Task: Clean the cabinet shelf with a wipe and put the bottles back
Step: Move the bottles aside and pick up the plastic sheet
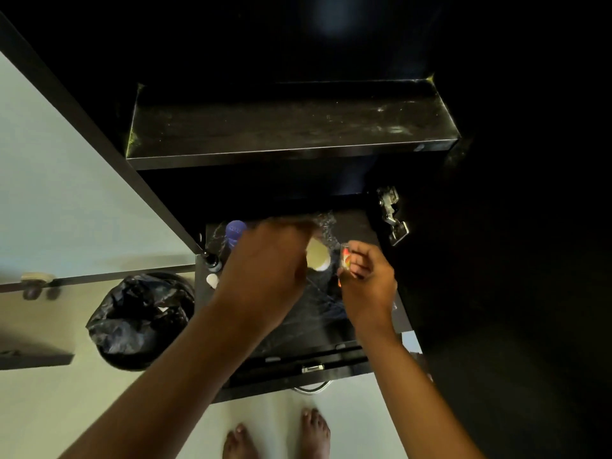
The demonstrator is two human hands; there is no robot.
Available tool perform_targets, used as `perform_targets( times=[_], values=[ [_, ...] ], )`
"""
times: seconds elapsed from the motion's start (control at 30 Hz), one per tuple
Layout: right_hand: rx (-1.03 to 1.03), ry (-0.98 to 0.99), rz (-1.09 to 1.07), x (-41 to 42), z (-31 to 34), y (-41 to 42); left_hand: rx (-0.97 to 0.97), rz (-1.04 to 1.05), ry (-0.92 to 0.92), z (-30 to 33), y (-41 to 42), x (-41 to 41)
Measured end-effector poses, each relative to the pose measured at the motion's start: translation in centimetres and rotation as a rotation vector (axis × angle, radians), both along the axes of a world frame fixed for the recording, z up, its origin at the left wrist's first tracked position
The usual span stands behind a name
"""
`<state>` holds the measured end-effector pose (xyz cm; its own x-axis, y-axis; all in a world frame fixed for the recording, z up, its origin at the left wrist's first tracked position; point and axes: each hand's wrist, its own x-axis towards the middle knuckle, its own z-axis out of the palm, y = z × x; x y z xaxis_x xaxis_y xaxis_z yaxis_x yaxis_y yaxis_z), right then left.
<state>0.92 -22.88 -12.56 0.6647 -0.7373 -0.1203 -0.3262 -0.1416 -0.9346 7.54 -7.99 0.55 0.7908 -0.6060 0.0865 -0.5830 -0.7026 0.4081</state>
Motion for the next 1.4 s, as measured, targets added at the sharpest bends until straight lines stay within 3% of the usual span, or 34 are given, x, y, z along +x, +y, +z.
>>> perform_targets(
  times=[0.17,0.5,0.93,1.4],
  values=[
    [0.152,-0.110,0.104,-2.4,0.9,3.3,-0.057,-0.104,0.070,-2.0,5.1,-3.5],
    [0.265,-0.145,0.240,-4.1,1.1,10.2,-0.011,0.033,0.047,-4.5,13.6,-4.9],
    [-0.068,-0.263,0.311,-2.7,-3.0,14.5,0.047,0.134,-0.010,-6.9,14.4,-3.3],
    [-0.100,-0.219,0.256,-2.6,-3.2,14.8,0.023,0.146,0.003,-7.8,14.2,-2.9]
  ],
)
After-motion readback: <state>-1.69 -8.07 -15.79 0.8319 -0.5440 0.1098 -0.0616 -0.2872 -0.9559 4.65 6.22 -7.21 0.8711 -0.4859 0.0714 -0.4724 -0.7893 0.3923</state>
